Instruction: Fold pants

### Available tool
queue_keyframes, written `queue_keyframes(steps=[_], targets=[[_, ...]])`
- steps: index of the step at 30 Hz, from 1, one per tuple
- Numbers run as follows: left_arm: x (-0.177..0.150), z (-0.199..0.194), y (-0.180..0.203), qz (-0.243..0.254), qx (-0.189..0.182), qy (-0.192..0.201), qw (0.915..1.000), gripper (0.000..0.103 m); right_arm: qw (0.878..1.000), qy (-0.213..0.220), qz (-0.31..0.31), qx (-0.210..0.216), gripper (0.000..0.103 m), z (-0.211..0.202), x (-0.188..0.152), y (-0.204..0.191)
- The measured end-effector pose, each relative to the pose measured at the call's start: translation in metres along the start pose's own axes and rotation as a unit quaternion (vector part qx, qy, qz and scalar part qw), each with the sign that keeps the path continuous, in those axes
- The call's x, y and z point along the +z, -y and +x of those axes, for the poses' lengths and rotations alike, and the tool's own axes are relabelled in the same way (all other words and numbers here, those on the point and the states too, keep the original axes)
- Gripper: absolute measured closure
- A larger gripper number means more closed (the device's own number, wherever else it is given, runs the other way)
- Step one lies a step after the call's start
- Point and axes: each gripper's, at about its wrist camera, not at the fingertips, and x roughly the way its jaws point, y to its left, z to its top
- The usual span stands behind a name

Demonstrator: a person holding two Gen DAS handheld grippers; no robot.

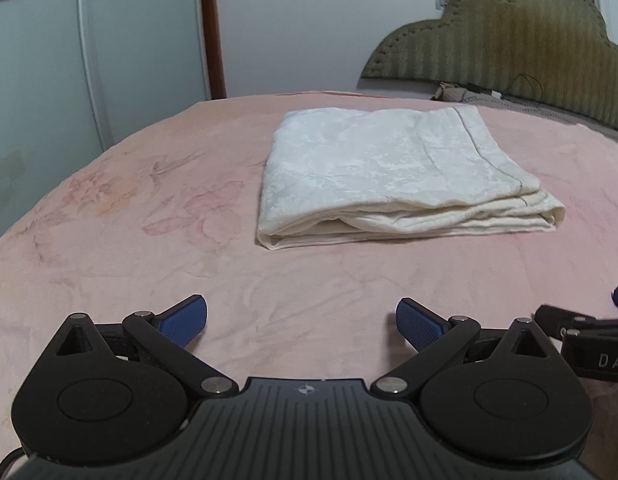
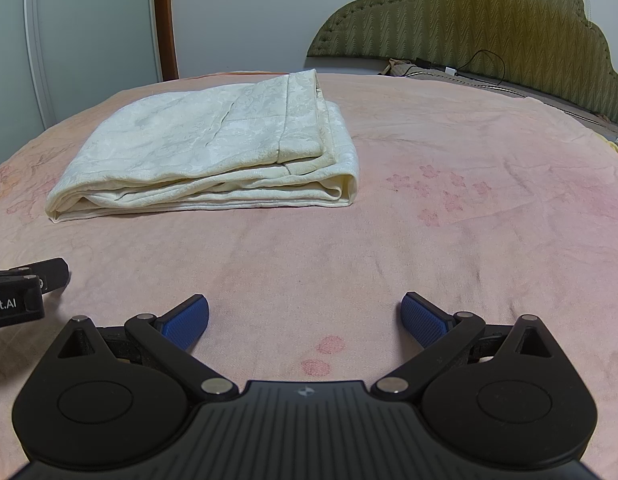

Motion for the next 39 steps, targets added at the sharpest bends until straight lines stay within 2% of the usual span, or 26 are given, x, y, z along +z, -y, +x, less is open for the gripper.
queue_keyframes(steps=[12, 39], targets=[[-0.0012, 0.0001, 0.0011, 0.000, 0.011, 0.001, 0.9999, 0.001, 1.000, 0.000, 0.000, 0.000, 0.000, 0.0001, 0.0000, 0.0000], [-0.0024, -0.0005, -0.0014, -0.005, 0.011, -0.001, 0.9999, 0.000, 1.000, 0.000, 0.000, 0.000, 0.000, 0.0003, -0.0002, 0.0001]])
